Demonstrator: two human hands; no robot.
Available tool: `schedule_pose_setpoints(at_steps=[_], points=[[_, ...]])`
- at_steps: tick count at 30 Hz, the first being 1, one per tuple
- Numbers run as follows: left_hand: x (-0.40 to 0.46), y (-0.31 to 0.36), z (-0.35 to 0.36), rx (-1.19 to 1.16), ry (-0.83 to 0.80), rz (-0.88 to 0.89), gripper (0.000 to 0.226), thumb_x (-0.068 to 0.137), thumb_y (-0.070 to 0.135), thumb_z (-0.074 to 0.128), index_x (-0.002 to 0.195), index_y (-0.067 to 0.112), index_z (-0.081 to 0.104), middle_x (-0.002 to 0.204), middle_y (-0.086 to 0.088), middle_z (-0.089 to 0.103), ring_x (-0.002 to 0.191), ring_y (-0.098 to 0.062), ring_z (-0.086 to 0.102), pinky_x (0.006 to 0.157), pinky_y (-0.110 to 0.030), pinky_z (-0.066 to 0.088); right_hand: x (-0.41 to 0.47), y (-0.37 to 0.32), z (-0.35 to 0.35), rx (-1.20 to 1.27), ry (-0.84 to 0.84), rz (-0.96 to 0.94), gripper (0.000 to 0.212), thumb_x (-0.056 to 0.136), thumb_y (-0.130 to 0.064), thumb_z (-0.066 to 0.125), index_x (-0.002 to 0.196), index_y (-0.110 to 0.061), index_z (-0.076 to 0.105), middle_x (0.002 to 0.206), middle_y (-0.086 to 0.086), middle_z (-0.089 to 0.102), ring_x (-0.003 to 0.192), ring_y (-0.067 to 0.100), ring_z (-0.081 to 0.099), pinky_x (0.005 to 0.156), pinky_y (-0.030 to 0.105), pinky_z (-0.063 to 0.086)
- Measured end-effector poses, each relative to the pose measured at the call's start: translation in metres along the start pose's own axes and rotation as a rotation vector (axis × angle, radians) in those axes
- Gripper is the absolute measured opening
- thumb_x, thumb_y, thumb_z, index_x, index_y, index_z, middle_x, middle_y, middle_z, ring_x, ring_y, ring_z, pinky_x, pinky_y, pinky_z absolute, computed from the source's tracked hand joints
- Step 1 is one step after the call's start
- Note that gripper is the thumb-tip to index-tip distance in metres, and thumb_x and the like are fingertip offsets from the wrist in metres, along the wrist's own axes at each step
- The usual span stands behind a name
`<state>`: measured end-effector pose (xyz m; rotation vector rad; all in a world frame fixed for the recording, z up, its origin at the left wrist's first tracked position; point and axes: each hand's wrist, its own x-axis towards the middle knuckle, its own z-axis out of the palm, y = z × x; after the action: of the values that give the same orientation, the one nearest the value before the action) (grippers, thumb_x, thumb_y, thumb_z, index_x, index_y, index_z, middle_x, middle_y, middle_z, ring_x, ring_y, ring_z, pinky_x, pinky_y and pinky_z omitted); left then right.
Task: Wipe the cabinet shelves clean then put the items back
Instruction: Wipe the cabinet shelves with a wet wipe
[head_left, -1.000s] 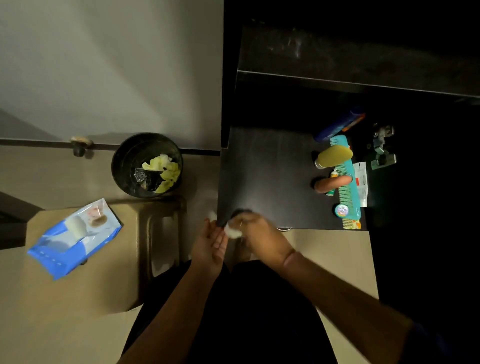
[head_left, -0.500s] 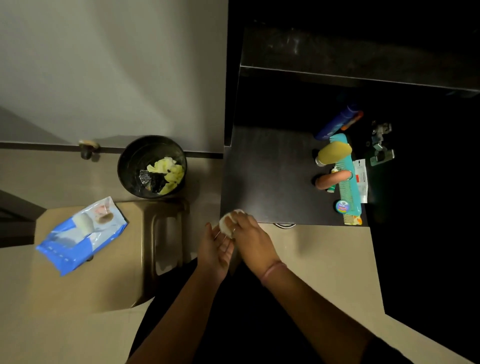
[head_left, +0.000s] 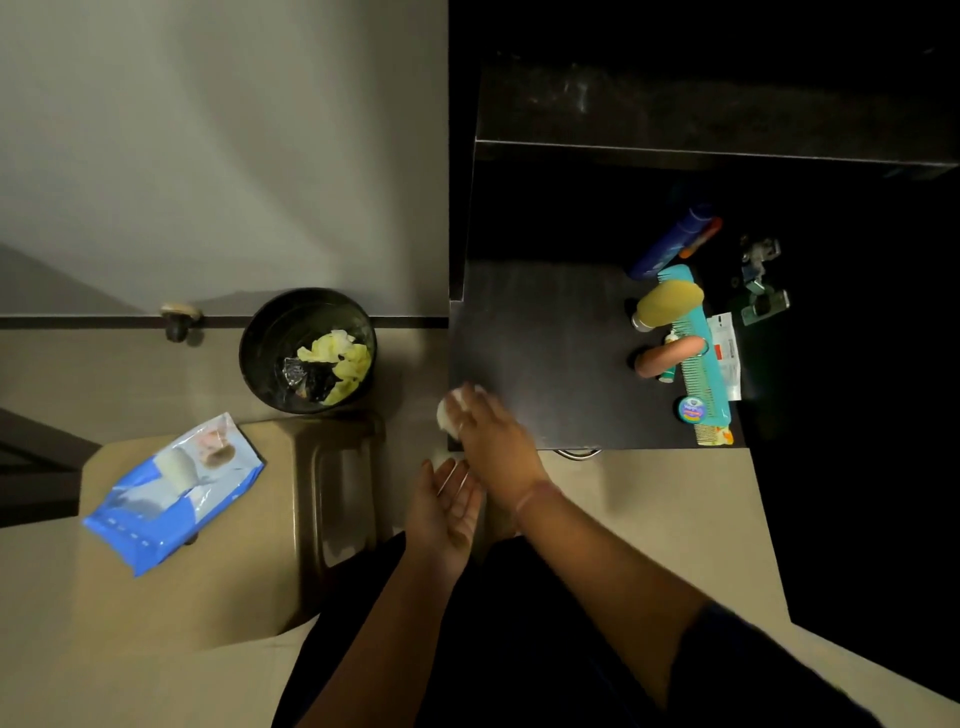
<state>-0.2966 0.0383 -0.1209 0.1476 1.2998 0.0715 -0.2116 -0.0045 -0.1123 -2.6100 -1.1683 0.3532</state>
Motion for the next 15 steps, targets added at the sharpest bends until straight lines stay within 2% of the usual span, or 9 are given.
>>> schedule_pose_setpoints(at_steps=[2,4,6,8,11,13,15], points=[[0.001,0.004,0.002,0.004,-0.013,0.023,0.039,0.098,0.033,0.041,0.121,0.004,0.056,0.111,-0.011,0.064,0.089,-0.017,0.064,0.079,-0.027,0.048,-0.031,-0.009,-0.003,0.052,-0.101,-0.068,0.043,0.083,-0.008,0.038,0.118,-0.012,0.065,0.122,0.007,0.062,0.114,0.021,0.058,0.088,0.024,0.051],[0.003,0.011,0.005,0.010,-0.024,0.028,0.034,0.098,0.032,0.043,0.113,0.005,0.058,0.120,-0.013,0.061,0.077,-0.016,0.066,0.078,-0.028,0.049,-0.021,0.006,-0.014,0.149,-0.183,-0.017,0.031,0.092,-0.007,0.046,0.119,-0.004,0.062,0.125,0.014,0.058,0.118,0.029,0.053,0.096,0.034,0.047],[0.006,0.016,0.008,0.036,-0.014,0.024,0.038,0.097,0.031,0.046,0.126,0.007,0.052,0.112,-0.010,0.063,0.084,-0.018,0.064,0.081,-0.029,0.049,0.017,0.038,-0.037,0.173,-0.032,0.146,0.023,0.094,-0.014,0.052,0.110,-0.005,0.066,0.116,0.015,0.063,0.110,0.031,0.056,0.093,0.034,0.046],[0.007,0.017,0.011,0.086,-0.011,0.021,0.033,0.096,0.027,0.049,0.125,0.011,0.052,0.112,-0.009,0.063,0.093,-0.019,0.063,0.082,-0.029,0.049,0.057,0.079,-0.056,0.159,0.133,0.376,0.026,0.091,-0.005,0.049,0.113,-0.004,0.063,0.120,0.018,0.059,0.113,0.034,0.053,0.094,0.037,0.042],[0.008,0.014,0.012,0.138,0.006,0.012,0.018,0.093,0.023,0.056,0.107,0.011,0.059,0.111,-0.011,0.065,0.090,-0.018,0.066,0.077,-0.028,0.053,0.089,0.120,-0.057,0.085,0.098,0.507,0.039,0.092,0.002,0.039,0.131,0.002,0.048,0.142,0.021,0.041,0.132,0.035,0.036,0.108,0.038,0.029],[0.008,0.013,0.013,0.123,0.007,0.015,0.023,0.093,0.021,0.056,0.113,0.009,0.058,0.105,-0.011,0.067,0.088,-0.018,0.066,0.076,-0.028,0.053,0.085,0.122,-0.038,0.081,0.043,0.528,0.047,0.095,0.004,0.030,0.142,0.004,0.029,0.153,0.021,0.021,0.142,0.034,0.019,0.114,0.038,0.020],[0.010,0.011,0.012,0.106,-0.002,0.021,0.030,0.094,0.020,0.054,0.121,0.008,0.056,0.111,-0.012,0.065,0.093,-0.020,0.065,0.082,-0.029,0.052,0.059,0.109,-0.019,0.026,0.047,0.511,0.055,0.094,0.008,0.023,0.148,0.000,0.013,0.156,0.021,0.005,0.146,0.033,0.004,0.117,0.035,0.016]])
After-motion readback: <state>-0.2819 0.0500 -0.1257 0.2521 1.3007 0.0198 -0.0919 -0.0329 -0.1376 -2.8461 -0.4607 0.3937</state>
